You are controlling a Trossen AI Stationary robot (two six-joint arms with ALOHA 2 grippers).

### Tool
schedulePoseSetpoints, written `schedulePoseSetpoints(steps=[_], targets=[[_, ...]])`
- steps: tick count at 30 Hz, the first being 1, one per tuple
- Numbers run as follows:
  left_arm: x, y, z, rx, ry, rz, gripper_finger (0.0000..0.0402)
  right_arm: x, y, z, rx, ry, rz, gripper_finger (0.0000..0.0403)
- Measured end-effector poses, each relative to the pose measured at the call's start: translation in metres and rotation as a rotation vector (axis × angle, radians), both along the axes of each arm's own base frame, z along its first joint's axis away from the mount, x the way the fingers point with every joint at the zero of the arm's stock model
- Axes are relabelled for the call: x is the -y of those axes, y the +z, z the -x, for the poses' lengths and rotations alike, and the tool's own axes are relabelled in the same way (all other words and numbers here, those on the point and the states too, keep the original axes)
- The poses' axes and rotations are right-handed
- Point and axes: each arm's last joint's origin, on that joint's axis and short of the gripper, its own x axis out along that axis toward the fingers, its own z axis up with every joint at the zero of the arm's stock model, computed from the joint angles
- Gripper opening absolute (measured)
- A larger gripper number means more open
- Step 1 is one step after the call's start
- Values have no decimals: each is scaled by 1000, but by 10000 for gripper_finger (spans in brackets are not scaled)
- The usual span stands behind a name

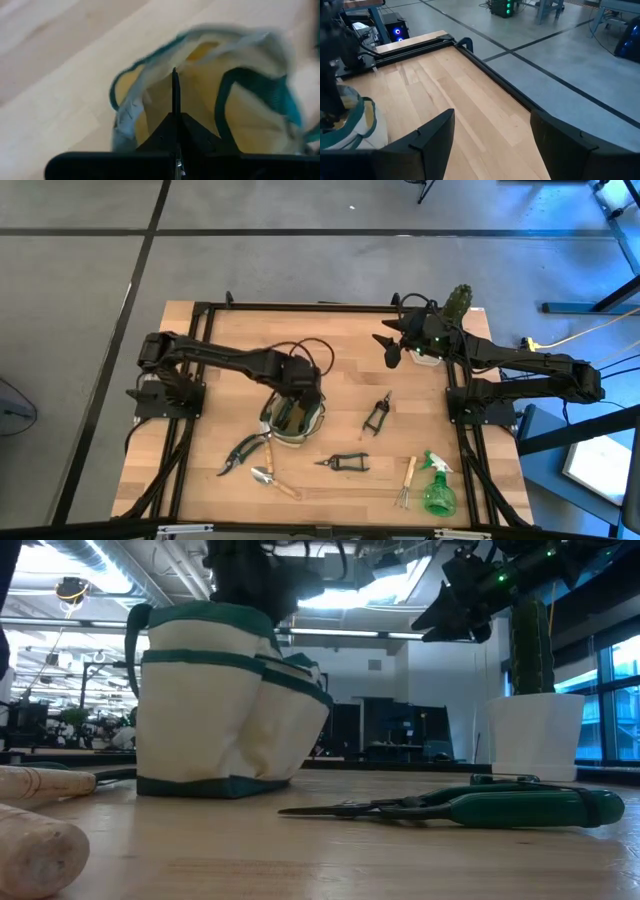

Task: Pick & Place Garden tools in Gardening bag
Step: Put the top green shear scissors into the green gardening bag

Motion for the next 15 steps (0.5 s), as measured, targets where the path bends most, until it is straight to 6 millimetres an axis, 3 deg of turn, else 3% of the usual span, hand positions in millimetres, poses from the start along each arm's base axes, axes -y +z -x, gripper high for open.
schedulePoseSetpoints(steps=[7,15], targets=[[6,-34,-19,-44,16,34,2,0,0,0,-3,0,-1,263],[16,-38,-19,-53,28,8,2,0,-1,0,-7,0,-2,263]])
